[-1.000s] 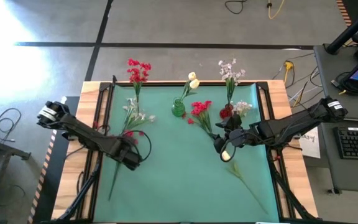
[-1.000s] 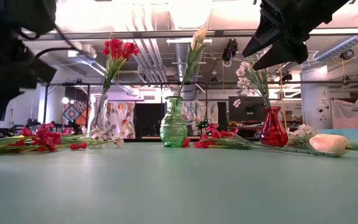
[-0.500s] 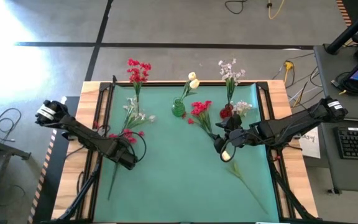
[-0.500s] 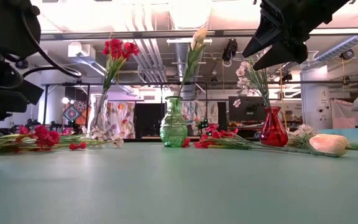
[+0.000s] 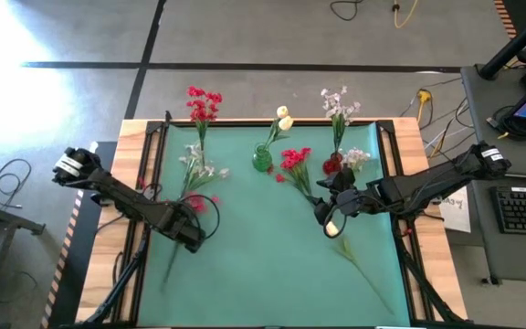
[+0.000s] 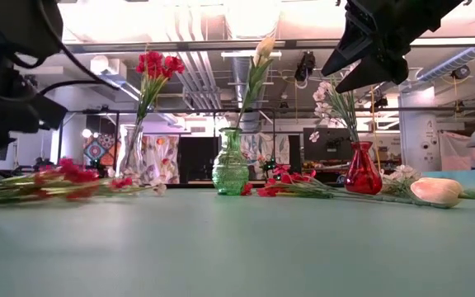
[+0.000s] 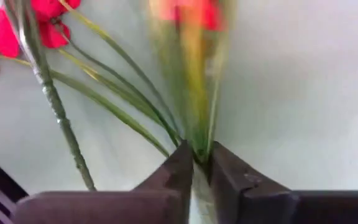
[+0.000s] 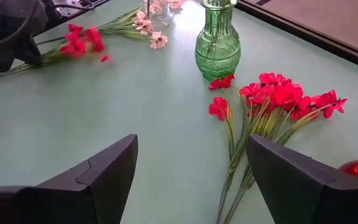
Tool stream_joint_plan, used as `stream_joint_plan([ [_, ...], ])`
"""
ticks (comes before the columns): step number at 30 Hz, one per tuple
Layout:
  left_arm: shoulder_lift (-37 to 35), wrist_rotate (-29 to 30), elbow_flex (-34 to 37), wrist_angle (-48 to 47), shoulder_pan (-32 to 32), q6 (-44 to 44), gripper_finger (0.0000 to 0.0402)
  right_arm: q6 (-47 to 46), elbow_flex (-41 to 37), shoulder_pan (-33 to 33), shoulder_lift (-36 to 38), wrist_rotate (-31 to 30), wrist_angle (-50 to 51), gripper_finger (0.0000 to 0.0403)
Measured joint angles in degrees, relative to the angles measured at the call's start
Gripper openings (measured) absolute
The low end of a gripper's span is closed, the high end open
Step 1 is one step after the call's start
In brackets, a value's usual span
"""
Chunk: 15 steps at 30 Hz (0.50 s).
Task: Sort flowers into vase by color
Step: Put the left red flowers into the transparent vase
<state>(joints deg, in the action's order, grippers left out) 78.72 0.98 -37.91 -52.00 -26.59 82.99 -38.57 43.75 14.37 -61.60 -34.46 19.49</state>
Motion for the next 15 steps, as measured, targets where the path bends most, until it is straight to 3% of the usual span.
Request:
stream_joint_plan([
  [3,0.0,0.0,-1.5,0.0,0.0,-2.1,0.0004,0.0,0.0,0.0,0.0,0.0,0.0,0.0290],
  [15,-0.1,0.0,-11.2,0.1,-1.8,-20.4,0.0000,0.1,0.0,0.0,0.0,0.2,0.0,0.0292],
])
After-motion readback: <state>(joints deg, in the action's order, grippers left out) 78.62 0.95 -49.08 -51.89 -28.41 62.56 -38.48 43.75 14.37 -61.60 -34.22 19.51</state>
